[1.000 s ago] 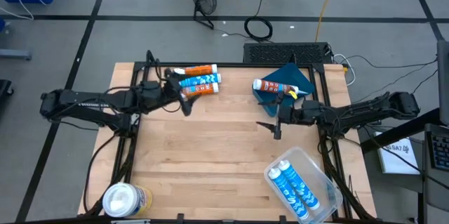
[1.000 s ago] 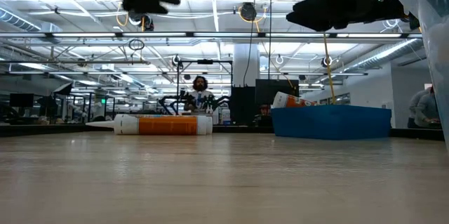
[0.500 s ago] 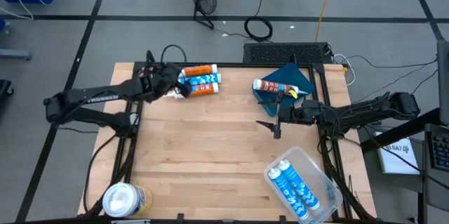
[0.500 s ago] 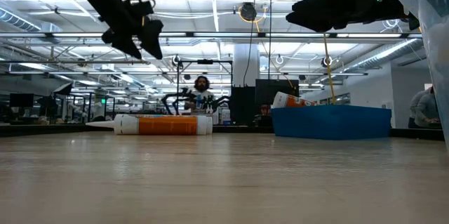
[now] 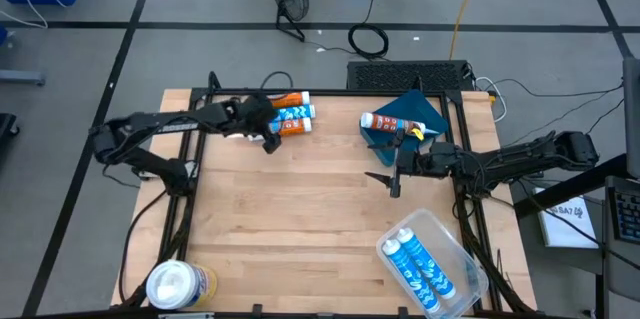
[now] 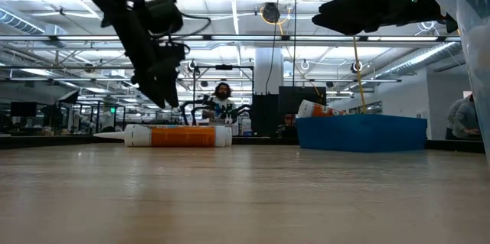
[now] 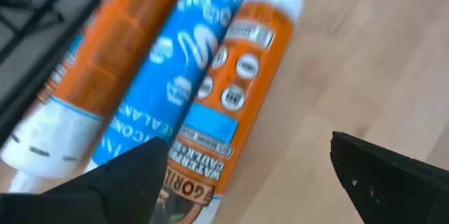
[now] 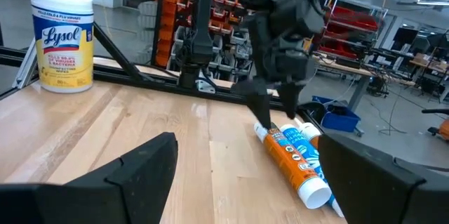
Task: Pick & place silicon tubes, Sealant and Lysol wipes
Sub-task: Put the bottom orange sealant into the blue bin
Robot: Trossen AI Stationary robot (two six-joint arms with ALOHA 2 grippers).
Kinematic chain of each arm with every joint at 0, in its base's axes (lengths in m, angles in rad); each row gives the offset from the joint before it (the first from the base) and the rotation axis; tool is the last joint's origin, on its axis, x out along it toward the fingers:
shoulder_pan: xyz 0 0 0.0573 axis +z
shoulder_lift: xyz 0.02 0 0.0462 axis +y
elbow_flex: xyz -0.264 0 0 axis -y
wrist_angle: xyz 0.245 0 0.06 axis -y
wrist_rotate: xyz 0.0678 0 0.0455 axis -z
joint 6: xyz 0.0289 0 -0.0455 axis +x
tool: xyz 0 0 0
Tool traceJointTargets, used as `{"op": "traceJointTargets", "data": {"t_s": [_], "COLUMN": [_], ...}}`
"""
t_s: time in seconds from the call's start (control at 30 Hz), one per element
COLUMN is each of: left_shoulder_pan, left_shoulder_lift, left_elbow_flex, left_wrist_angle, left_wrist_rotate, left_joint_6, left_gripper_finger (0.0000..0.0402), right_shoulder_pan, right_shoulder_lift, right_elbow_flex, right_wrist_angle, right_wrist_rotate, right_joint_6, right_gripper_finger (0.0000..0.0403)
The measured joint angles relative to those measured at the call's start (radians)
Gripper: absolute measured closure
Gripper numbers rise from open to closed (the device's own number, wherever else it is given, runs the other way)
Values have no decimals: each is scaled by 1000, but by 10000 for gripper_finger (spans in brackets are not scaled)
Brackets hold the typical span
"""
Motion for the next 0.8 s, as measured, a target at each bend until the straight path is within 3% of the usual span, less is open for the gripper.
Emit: {"op": "traceJointTargets", "data": {"t_s": [0.33, 0.53, 0.8], "left_shoulder_pan": [3, 4, -26], "left_shoulder_lift": [286, 427, 487], "left_elbow_flex": [244, 316, 326], "left_wrist_angle": [-227, -295, -366], "left_wrist_rotate": [-24, -25, 121], "left_joint_6": [91, 137, 100], "left_gripper_finger": [9, 9, 9], "right_shoulder_pan": [0, 0, 0], "right_shoulder_lift": [0, 0, 0], "right_elbow_flex": [0, 0, 0], "right_wrist_angle": [-5, -5, -23], "right_wrist_rotate": [0, 0, 0], "right_joint_6": [13, 13, 13], "right_gripper_finger": [83, 83, 83]}}
